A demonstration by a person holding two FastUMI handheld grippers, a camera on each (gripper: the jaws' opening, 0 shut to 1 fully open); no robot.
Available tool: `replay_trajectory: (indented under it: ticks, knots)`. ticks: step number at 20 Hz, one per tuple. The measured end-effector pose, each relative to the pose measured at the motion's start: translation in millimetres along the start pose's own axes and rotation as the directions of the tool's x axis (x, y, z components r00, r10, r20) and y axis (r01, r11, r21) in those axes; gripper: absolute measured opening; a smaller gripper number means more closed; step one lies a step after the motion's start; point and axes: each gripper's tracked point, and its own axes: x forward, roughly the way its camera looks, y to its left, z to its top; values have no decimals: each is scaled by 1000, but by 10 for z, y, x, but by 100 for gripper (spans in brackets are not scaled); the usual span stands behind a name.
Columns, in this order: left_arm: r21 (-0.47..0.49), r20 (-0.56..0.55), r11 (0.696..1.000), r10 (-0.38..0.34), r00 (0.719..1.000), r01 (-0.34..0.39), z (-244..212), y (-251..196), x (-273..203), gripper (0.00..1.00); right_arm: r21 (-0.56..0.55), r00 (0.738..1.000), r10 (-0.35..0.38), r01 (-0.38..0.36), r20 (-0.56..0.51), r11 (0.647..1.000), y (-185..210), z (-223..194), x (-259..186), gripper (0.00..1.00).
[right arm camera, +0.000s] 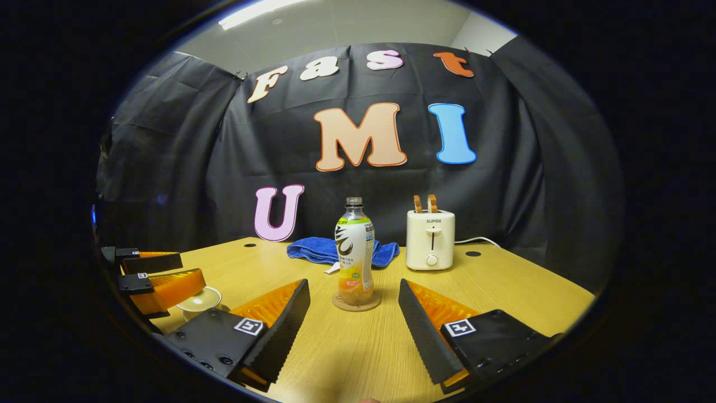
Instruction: Open the teacup lid with one hand, grasp the water bottle and pour water into the teacup with the other hand; after pouring, place the water bottle on the coaster and then close the teacup lid.
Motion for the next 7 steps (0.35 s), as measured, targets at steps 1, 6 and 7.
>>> replay_trajectory:
  ticks: [1,6,7]
  knots:
    - [-2,0,1000,-2,1000,2,-9,-15,-24,94,-3,1000,-5,5,4,1000,15,-8,-62,100]
    - [-4,2,1000,8,1000,-8,-62,36,-120,94,-47,999,-26,27,22,999,41,-35,-300,100]
    - [-11,1,1000,13,1000,-13,-84,60,-136,94,-47,1000,-26,27,14,999,42,-75,-331,96]
